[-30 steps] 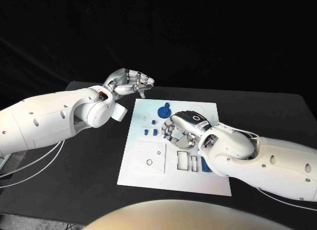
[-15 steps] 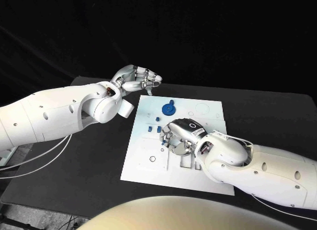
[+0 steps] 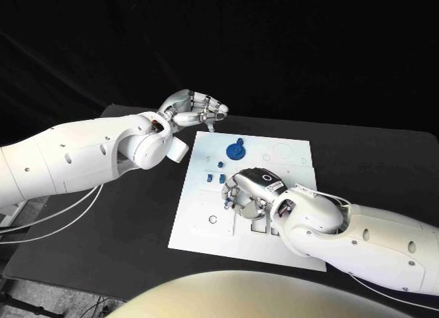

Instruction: Assemble the parts on the task board

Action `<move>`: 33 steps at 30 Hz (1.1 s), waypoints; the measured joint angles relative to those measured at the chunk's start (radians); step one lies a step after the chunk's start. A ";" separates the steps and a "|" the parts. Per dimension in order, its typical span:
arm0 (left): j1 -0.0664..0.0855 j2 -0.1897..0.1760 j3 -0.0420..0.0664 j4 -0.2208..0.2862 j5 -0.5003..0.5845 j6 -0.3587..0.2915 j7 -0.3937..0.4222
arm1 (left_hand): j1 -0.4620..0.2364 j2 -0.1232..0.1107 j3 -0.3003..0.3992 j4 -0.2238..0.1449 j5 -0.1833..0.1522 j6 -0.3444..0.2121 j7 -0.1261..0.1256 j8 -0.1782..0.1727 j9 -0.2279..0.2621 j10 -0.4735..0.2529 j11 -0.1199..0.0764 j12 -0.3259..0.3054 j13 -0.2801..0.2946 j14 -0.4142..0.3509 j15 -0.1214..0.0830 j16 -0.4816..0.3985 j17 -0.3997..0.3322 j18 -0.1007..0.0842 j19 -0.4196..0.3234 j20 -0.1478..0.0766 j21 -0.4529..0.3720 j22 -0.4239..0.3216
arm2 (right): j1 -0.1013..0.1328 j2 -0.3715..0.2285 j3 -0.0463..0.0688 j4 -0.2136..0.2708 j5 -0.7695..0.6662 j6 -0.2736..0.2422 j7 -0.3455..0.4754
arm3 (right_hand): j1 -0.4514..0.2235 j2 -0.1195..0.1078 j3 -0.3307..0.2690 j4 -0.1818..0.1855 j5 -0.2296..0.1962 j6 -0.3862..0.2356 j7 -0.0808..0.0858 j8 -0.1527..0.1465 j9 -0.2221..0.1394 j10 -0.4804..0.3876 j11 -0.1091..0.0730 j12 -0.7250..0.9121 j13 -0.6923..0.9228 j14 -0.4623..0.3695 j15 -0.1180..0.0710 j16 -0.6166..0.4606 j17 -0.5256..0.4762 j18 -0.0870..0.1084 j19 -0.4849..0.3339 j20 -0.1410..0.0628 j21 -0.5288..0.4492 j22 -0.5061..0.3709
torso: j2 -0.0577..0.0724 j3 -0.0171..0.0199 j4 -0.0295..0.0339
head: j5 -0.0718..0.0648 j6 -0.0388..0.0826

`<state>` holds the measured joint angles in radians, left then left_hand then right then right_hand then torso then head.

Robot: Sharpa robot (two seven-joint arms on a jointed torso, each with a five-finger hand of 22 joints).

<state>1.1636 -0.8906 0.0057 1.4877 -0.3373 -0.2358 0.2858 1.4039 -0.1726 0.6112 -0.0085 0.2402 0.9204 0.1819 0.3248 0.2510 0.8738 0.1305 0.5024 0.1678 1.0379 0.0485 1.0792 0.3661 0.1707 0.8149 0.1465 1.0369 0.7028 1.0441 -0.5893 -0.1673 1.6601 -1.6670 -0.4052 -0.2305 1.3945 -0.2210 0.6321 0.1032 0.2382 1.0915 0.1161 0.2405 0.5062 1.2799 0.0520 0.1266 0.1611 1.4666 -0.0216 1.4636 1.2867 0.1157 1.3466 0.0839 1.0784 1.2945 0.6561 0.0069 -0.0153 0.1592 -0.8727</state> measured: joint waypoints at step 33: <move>0.000 0.001 0.000 -0.003 -0.003 0.003 -0.003 | 0.000 0.000 0.000 0.000 0.000 0.000 0.000 0.000 0.000 0.000 0.000 0.000 -0.001 0.000 0.000 0.000 -0.001 0.000 0.000 0.000 0.000 0.000 | -0.003 0.001 -0.001 -0.002 -0.004 0.042 -0.008 | -0.005 0.005 0.000 0.000 -0.005 -0.009 0.001 0.005 0.003 0.003 0.000 -0.005 0.000 0.000 0.000 -0.001 0.001 0.000 0.000 0.000 0.000 0.000 | -0.001 0.0008 0.0001 | 0.005 0.000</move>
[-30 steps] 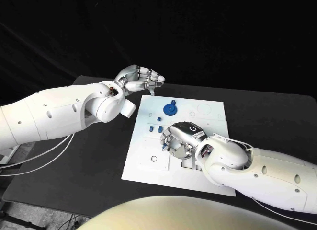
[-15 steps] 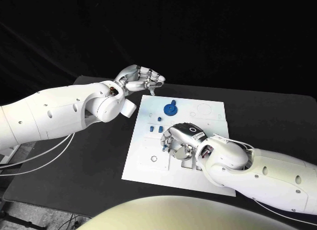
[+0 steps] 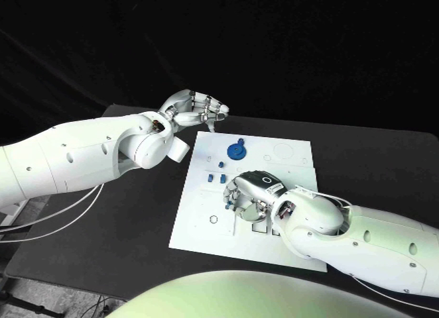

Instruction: Assemble the parts on the task board

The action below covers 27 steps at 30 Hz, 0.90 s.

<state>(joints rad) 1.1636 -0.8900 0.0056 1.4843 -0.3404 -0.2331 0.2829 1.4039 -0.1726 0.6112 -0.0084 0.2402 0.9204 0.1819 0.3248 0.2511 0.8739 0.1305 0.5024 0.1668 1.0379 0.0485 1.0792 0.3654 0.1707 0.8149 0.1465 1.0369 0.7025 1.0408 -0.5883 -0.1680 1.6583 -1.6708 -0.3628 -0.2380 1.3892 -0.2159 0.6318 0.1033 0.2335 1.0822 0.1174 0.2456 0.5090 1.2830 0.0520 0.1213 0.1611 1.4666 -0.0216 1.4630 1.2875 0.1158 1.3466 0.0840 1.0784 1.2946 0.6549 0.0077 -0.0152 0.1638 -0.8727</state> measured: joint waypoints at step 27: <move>0.000 0.001 0.000 -0.003 -0.002 0.001 -0.003 | 0.000 0.000 0.000 0.000 0.000 -0.004 0.004 0.000 -0.001 -0.004 0.004 -0.004 -0.005 0.000 0.000 0.000 -0.001 0.000 0.000 0.000 0.000 0.001 | -0.004 0.009 -0.005 -0.007 -0.008 0.021 -0.008 | -0.083 -0.047 -0.046 0.013 0.011 -0.084 0.024 -0.057 -0.015 -0.058 0.025 -0.031 -0.001 0.000 0.015 0.006 0.006 0.000 -0.011 0.011 -0.036 -0.010 | 0.000 0.0004 -0.0008 | -0.002 0.000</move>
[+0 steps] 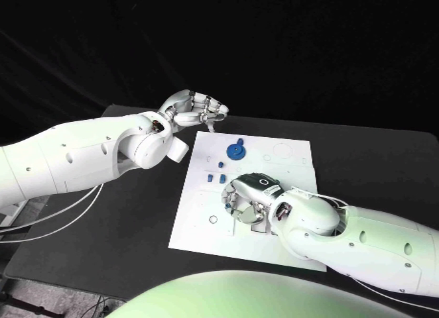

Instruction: Assemble the parts on the task board

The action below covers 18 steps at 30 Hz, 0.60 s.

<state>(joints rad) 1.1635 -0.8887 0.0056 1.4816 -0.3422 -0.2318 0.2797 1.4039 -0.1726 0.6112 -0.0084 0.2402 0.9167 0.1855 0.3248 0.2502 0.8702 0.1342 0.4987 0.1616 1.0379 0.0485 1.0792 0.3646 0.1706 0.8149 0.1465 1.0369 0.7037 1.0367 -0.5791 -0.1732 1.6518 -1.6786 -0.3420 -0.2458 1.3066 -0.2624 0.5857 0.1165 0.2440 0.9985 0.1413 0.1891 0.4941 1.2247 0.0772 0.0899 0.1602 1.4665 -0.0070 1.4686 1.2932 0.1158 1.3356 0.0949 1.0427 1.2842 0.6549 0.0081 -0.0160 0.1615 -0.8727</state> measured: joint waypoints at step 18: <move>0.000 -0.004 0.000 -0.004 -0.001 0.003 -0.005 | 0.000 0.000 0.000 0.000 0.000 0.000 0.000 0.000 0.000 0.000 0.000 0.000 0.000 0.000 0.000 0.000 0.000 0.000 0.000 0.000 0.000 0.000 | 0.073 -0.189 0.012 0.145 0.008 -0.080 -0.036 | -0.017 -0.019 -0.074 0.005 -0.004 -0.046 0.003 -0.031 -0.015 -0.039 0.007 -0.002 -0.010 0.000 0.007 0.000 0.000 0.000 0.000 0.007 -0.015 -0.003 | 0.000 0.0005 -0.0006 | -0.010 0.000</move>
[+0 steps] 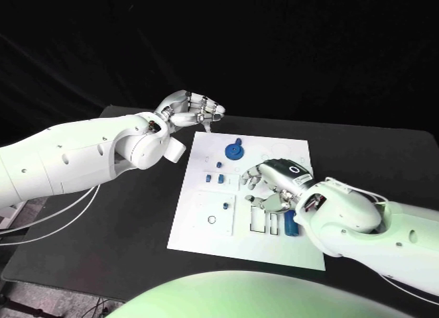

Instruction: Assemble the parts on the task board

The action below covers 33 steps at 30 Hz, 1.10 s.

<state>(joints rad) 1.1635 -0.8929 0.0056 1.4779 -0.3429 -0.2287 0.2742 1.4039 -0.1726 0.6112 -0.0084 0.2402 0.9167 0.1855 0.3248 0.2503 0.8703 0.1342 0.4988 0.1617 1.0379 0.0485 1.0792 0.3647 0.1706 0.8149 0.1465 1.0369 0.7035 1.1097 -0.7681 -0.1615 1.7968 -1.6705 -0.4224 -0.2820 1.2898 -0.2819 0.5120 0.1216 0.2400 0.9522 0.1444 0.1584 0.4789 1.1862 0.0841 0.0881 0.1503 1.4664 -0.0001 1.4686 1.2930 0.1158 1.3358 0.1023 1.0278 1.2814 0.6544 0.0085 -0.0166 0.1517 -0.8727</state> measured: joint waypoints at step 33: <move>0.000 0.001 -0.001 0.000 -0.003 0.010 -0.005 | 0.000 0.000 -0.003 -0.003 0.000 0.000 0.000 0.000 -0.001 0.000 0.000 -0.003 -0.004 0.000 0.000 -0.004 -0.001 0.000 -0.007 0.000 0.000 0.001 | 0.035 -0.059 0.000 -0.092 0.072 0.111 0.006 | 0.163 0.074 -0.304 0.109 0.004 0.018 0.001 -0.044 -0.049 -0.072 0.002 0.070 -0.045 0.000 0.007 0.010 0.005 0.000 0.020 0.009 -0.004 0.014 | 0.001 -0.0018 0.0012 | -0.026 0.000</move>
<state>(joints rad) 1.1633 -0.8920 0.0050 1.4779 -0.3461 -0.2184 0.2689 1.4039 -0.1726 0.6084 -0.0112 0.2402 0.9167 0.1854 0.3249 0.2494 0.8703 0.1341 0.4954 0.1576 1.0379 0.0485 1.0752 0.3640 0.1706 0.8076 0.1464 1.0369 0.7042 1.1452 -0.8270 -0.1614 1.7045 -1.5989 -0.3111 -0.2761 1.4533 -0.2083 0.2077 0.2310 0.2438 0.9700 0.1456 0.1147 0.4301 1.1137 0.0860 0.1578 0.1053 1.4667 0.0073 1.4783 1.2979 0.1158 1.3558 0.1108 1.0242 1.2950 0.6551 0.0067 -0.0154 0.1258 -0.8727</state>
